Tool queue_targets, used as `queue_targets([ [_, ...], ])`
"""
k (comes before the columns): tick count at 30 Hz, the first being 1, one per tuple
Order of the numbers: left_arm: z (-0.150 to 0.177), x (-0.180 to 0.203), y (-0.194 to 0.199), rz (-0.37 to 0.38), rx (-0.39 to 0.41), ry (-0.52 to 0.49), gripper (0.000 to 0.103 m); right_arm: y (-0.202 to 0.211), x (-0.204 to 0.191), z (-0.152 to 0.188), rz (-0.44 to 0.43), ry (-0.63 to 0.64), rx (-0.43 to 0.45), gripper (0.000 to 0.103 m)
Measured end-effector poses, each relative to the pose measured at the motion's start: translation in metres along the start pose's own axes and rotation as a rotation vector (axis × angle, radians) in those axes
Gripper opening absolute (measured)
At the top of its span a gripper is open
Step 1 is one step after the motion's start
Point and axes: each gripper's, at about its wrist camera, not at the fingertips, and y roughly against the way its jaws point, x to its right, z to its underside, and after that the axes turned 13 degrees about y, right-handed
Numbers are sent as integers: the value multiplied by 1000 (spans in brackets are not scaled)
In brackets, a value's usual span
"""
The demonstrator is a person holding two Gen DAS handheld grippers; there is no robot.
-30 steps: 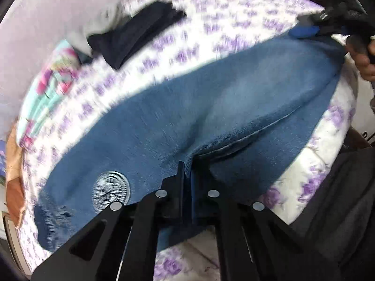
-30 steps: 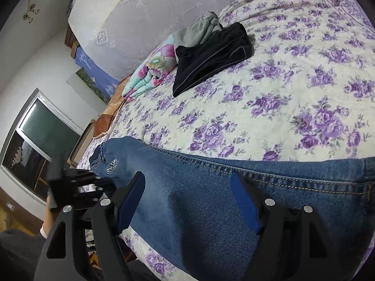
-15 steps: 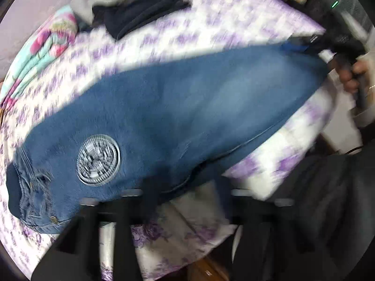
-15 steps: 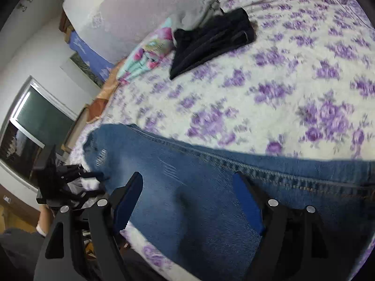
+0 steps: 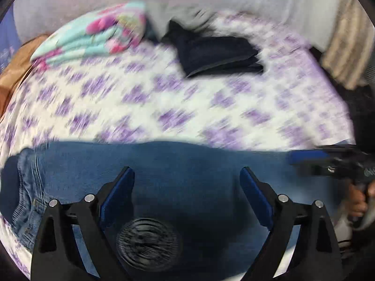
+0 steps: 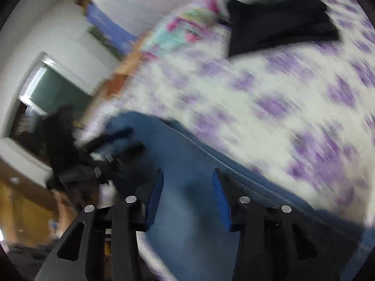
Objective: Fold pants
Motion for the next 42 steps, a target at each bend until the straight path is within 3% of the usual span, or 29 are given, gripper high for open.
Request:
queue_targets([
  [2, 11, -16, -7, -2, -28, -19, 82, 25, 28, 26, -2, -60, 13, 23],
  [5, 24, -25, 10, -18, -12, -102, 82, 95, 66, 67, 135, -179, 92, 19],
  [7, 25, -31, 18, -56, -26, -106, 83, 130, 80, 87, 268, -233, 105, 24],
  [8, 22, -34, 20, -62, -26, -93, 83, 145, 81, 92, 339, -252, 119, 34],
  [10, 12, -36, 28, -19, -18, -36, 84, 154, 68, 82, 359, -211, 162, 58],
  [12, 0, -30, 35, 55, 21, -25, 86, 141, 36, 49, 271, -57, 206, 60],
  [13, -4, -24, 36, 52, 47, -42, 88, 130, 26, 33, 245, -5, 206, 60],
  [15, -13, -9, 32, -31, 98, -93, 90, 93, 5, -9, 238, 92, 157, 60],
  [18, -35, -1, 15, -129, 87, -87, 90, 20, -26, -73, 221, 239, 68, 56],
  [21, -56, -11, 4, -120, 63, 16, 90, -34, -39, -105, 210, 264, 5, 40],
  [22, -58, -17, -2, -140, 54, 52, 90, -52, -36, -108, 162, 221, -25, 34],
  [24, -51, -27, -17, -204, 16, 70, 91, -75, -37, -97, 79, 201, -96, 34],
  [27, -30, -26, -18, -234, 16, -23, 91, -92, -54, -71, 57, 294, -180, 36],
  [30, -15, -22, -16, -274, 21, -119, 91, -85, -56, -67, 49, 327, -191, 35],
  [35, -13, -32, -14, -225, 40, -79, 91, -76, -60, -90, -10, 293, -163, 36],
  [42, -2, -38, -10, -187, 57, -57, 90, -125, -80, -106, -65, 285, -277, 31],
])
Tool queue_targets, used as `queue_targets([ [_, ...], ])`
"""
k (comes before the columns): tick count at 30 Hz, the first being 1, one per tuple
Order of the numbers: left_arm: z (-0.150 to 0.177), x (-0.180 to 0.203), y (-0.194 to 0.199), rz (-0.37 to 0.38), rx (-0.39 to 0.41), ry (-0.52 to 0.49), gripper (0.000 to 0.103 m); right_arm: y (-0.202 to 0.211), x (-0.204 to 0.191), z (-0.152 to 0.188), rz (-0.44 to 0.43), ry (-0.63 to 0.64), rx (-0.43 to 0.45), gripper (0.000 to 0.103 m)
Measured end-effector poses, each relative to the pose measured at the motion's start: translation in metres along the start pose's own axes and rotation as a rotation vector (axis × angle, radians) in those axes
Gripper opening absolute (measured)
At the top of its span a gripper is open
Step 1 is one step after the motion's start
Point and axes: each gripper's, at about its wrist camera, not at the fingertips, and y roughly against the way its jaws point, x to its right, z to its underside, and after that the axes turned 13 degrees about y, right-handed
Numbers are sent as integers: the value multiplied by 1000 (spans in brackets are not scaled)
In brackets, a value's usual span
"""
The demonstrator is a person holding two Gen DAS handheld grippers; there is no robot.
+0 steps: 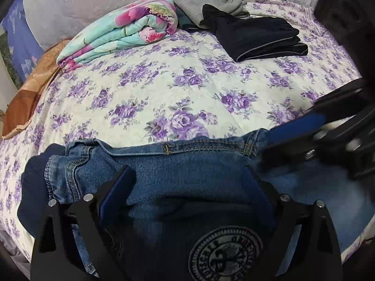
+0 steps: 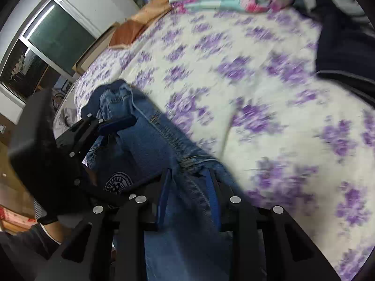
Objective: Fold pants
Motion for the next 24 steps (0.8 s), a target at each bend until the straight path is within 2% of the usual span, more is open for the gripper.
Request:
queue_targets([
  [2, 2, -2, 1, 9, 0, -4, 90, -15, 5, -8, -3, -39, -20, 31],
  [6, 6, -3, 2, 30, 17, 3, 90, -30, 24, -11, -82, -203, -26, 33],
  [9, 8, -2, 2, 26, 36, 5, 90, -33, 28, -13, -92, -265, -7, 27],
  [11, 7, -3, 4, 35, 41, 17, 90, -19, 25, -14, -88, -255, 30, 19],
  [15, 13, -13, 16, 94, 64, 31, 91, 6, 22, -23, -85, -212, 112, 15],
  [20, 17, -4, 8, 44, 76, -16, 90, -12, 34, -35, 12, -147, 72, 12],
  [24, 15, -6, 6, 43, 66, -18, 90, -23, 19, -32, 131, 43, 69, 11],
])
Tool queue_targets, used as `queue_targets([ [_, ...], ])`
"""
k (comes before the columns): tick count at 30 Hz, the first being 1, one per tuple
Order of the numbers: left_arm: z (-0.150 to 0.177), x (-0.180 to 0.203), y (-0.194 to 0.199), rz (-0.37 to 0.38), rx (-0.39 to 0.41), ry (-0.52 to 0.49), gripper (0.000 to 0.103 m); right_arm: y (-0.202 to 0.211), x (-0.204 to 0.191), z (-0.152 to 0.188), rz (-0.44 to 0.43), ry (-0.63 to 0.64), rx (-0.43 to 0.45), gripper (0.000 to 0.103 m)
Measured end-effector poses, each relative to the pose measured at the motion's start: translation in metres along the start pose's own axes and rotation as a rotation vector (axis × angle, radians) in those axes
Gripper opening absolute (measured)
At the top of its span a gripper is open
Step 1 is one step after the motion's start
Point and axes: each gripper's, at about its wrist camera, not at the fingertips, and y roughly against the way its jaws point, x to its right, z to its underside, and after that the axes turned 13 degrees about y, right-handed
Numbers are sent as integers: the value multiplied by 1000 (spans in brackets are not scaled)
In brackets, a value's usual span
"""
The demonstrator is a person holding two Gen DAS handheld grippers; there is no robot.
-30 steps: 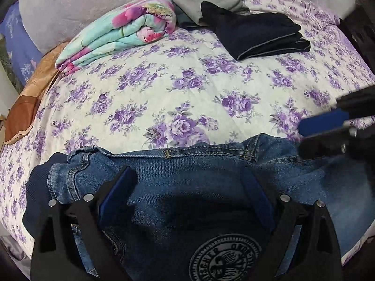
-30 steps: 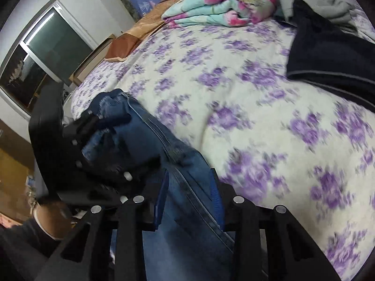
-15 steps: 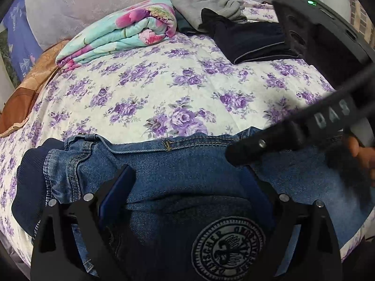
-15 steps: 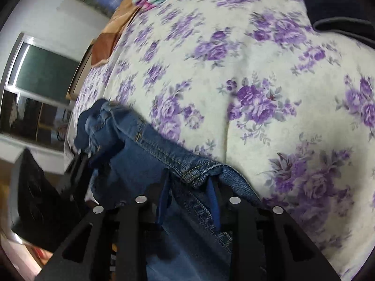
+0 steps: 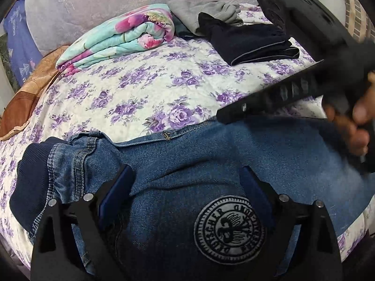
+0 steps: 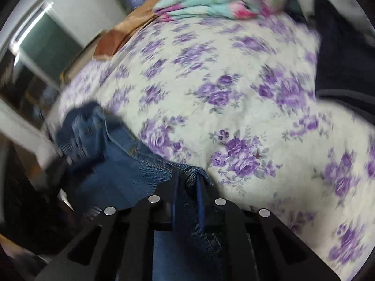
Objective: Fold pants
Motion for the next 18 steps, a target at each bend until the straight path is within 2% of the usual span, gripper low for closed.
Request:
queue_targets([
  [1, 0, 0, 1, 0, -1, -6, 90, 6, -7, 1, 30, 51, 13, 12],
  [3, 1, -1, 6, 7, -2, -6, 90, 18, -10, 4, 17, 60, 37, 13],
  [4, -1, -3, 14, 21, -6, 10, 90, 30, -8, 7, 8, 40, 50, 19],
  [5, -2, -5, 21, 31, -4, 25, 90, 43, -7, 12, 103, 37, 63, 31],
  [7, -6, -15, 39, 59, 13, 69, 90, 69, -10, 25, 389, 76, 85, 37],
  [8, -7, -20, 45, 62, 29, 85, 92, 82, -11, 35, 405, 62, 109, 37],
  [10, -9, -31, 49, 2, 67, 112, 96, 104, -20, 57, 263, 14, 182, 37],
  [11, -11, -34, 45, -58, 76, 116, 97, 105, -30, 66, 242, 33, 193, 36],
  [12, -13, -39, 34, -144, 65, 117, 97, 102, -37, 73, 242, 50, 184, 38],
  [13, -14, -43, 22, -207, 39, 119, 97, 86, -43, 84, 223, 62, 113, 39],
  [14, -15, -48, 8, -257, 8, 124, 99, 74, -38, 91, 233, 48, 51, 35],
  [15, -13, -52, -4, -263, -8, 127, 99, 66, -27, 103, 264, 18, 3, 26],
  [16, -13, -53, -5, -259, -7, 135, 99, 71, -13, 116, 275, -21, 25, 2],
  [18, -16, -52, 1, -279, -21, 152, 99, 102, 8, 140, 274, -136, 70, 0],
])
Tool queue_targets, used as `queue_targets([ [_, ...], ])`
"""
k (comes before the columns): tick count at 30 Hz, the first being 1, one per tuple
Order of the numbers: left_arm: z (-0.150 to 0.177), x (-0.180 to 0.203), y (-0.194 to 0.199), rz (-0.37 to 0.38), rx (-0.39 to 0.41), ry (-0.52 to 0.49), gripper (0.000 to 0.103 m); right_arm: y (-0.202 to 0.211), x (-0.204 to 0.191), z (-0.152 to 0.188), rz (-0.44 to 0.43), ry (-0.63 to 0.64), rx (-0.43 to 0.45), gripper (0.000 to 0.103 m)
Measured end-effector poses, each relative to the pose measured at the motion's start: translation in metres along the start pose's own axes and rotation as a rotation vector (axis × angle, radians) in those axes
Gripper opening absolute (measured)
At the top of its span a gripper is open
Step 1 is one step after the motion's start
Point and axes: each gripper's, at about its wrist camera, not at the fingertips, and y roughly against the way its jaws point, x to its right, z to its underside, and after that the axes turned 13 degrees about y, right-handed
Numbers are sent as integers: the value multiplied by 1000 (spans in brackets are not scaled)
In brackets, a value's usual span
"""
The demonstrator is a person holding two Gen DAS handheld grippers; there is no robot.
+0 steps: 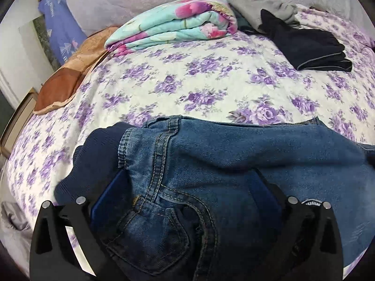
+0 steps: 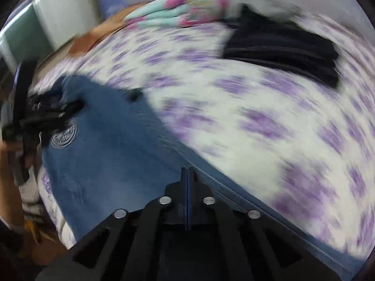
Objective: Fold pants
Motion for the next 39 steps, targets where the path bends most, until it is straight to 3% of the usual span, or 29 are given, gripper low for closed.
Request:
queue_targets([
  [2, -3, -2, 5, -14, -7, 15, 99, 32, 19, 20, 94, -59, 37, 7],
  [4, -4, -5, 17, -28, 12, 31, 99, 78, 39, 50, 237, -113, 105, 65],
  [8, -1, 10, 37, 31, 62, -5, 99, 169, 75, 123, 319, -351, 231, 70],
  [11, 4, 29, 39, 65, 44, -32, 99, 207, 93, 176, 391, -529, 228, 75],
  [14, 12, 50, 50, 157, 24, -32, 99, 215, 105, 224, 289, -692, 244, 76],
  [18, 27, 84, 68, 279, 16, -115, 99, 175, 110, 254, 43, -786, 204, 76],
  [20, 38, 105, 66, 266, -9, -160, 99, 151, 106, 252, 13, -817, 179, 77],
  [23, 61, 134, 45, 272, -94, -236, 99, 137, 107, 245, -17, -854, 254, 76],
  [24, 64, 137, 42, 254, -90, -239, 99, 136, 108, 241, -11, -857, 271, 65],
  [26, 65, 136, 42, 254, -86, -209, 99, 133, 114, 235, 15, -857, 295, 25],
  [28, 61, 133, 40, 277, -118, -186, 99, 137, 119, 229, 12, -855, 306, 22],
  [32, 59, 131, 43, 286, -139, -185, 99, 173, 96, 182, 155, -651, 348, 20],
  [35, 53, 125, 48, 325, -159, -136, 99, 183, 65, 121, 70, -452, 388, 20],
  [39, 39, 89, 68, 390, -119, -17, 99, 150, -4, 42, -8, -148, 325, 22],
])
